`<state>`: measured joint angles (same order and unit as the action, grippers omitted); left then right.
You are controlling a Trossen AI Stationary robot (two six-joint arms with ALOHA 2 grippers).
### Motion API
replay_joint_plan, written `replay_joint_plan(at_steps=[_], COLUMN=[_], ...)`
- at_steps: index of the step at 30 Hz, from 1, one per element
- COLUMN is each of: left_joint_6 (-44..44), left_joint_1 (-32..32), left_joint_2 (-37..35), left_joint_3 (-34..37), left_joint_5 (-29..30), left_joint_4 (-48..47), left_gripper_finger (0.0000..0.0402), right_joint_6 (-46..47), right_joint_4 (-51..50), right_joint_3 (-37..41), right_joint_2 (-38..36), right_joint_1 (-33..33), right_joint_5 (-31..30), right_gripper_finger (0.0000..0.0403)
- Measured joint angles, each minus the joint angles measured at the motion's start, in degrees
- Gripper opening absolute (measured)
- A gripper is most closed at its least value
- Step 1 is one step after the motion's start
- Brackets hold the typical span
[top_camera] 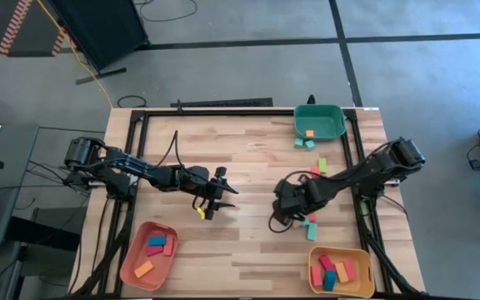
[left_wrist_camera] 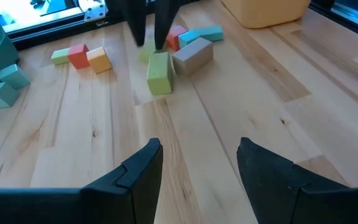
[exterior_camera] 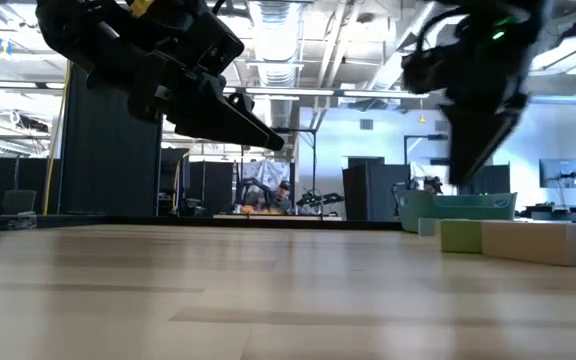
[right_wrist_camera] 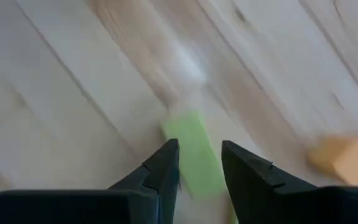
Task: Sort blocks by size
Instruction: Put the large green rectangular block into the yellow bin
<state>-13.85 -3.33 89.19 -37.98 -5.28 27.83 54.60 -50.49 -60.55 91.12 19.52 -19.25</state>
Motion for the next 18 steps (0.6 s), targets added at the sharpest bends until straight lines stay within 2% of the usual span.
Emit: replay_joint_plan(at_steps=[5, 8, 13, 18], left_joint_6=[-0.02, -0.02, 1.04, 2.62], left_joint_1=[0.00, 0.00, 0.00, 0.00], left_joint_2=[0.00, 0.01, 4.03, 11.44], left_joint_3=[0.00, 0.00, -0.12, -3.51], left_joint_5=[0.00, 0.00, -0.03, -0.42], left_joint_4=[0.11, 0.23, 6.02, 6.99], left_gripper_finger=[0.0197, 0.0197, 0.0197, 0.0197], right_joint_6=[9.04, 11.34, 6.10, 0.93], right_joint_4=[-10.82, -14.04, -12.07, -12.23], right_joint_3=[-0.05, -0.05, -0.03, -0.01], right_joint_2=[-2.36, -1.69, 2.98, 7.16], right_joint_1=[4.72, 6.96, 6.78, 4.82], right_joint_5=[0.00, 1.17, 5.20, 5.75], right_gripper_finger=[0.0141, 0.0136, 0.0134, 0.0134])
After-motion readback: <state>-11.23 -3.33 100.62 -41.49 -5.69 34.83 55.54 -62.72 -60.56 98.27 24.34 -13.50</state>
